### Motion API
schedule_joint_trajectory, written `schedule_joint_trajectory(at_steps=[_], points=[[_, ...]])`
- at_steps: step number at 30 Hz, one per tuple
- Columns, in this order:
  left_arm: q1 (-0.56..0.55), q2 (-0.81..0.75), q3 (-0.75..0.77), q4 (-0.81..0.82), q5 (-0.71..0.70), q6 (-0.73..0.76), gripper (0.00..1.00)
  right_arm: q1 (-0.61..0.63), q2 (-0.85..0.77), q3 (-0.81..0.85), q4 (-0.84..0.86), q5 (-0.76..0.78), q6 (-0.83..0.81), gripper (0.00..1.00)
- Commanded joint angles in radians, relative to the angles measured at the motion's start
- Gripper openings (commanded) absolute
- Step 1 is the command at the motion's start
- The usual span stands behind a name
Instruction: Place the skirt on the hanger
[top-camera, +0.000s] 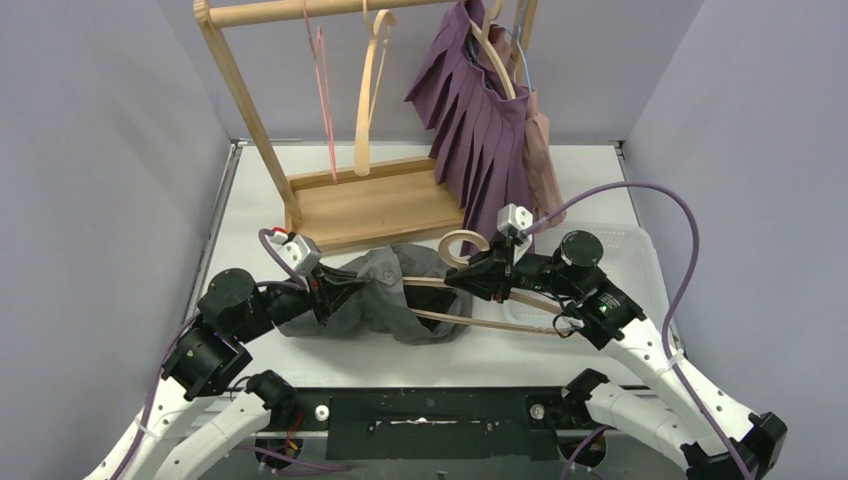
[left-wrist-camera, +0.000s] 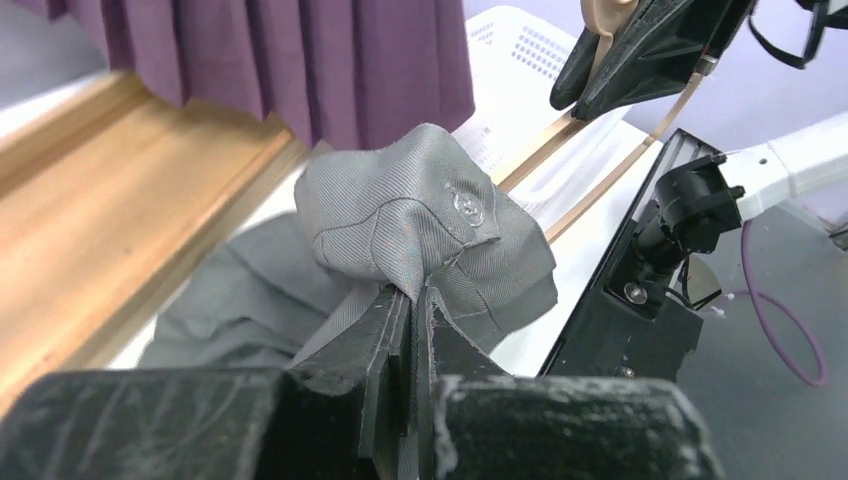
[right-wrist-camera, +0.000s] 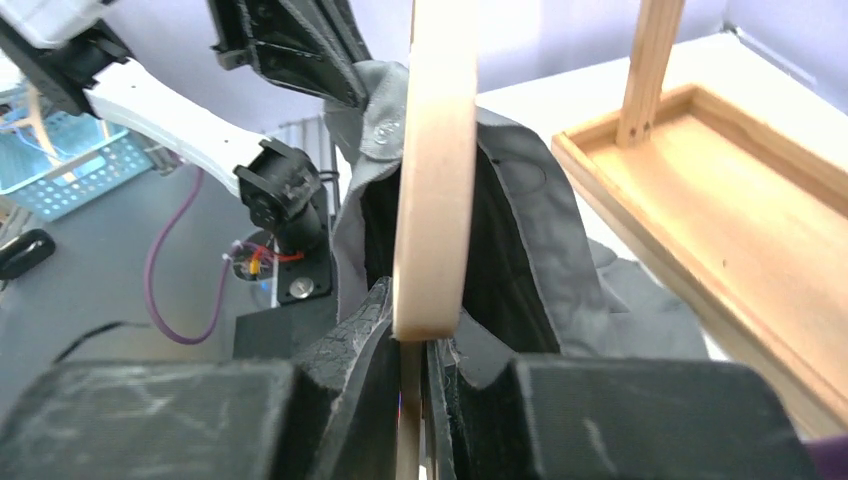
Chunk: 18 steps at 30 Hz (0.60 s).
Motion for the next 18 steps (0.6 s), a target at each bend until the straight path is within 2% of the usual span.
schedule_joint_trajectory(at_steps=[1,8,18], points=[[0.003,0.039,0.115,0.018,0.084,0.119,0.0,-0.003,-0.046,0.026,0.169,-0.108,0.033,0.0],[0.002,0.056,0.176,-0.001,0.091,0.198,0.0,-0.003,-0.141,0.062,0.0,0.004,-0.08,0.0],[0.002,0.141,0.288,-0.089,0.25,0.242,0.0,-0.003,-0.152,0.083,0.09,-0.129,-0.042,0.0]])
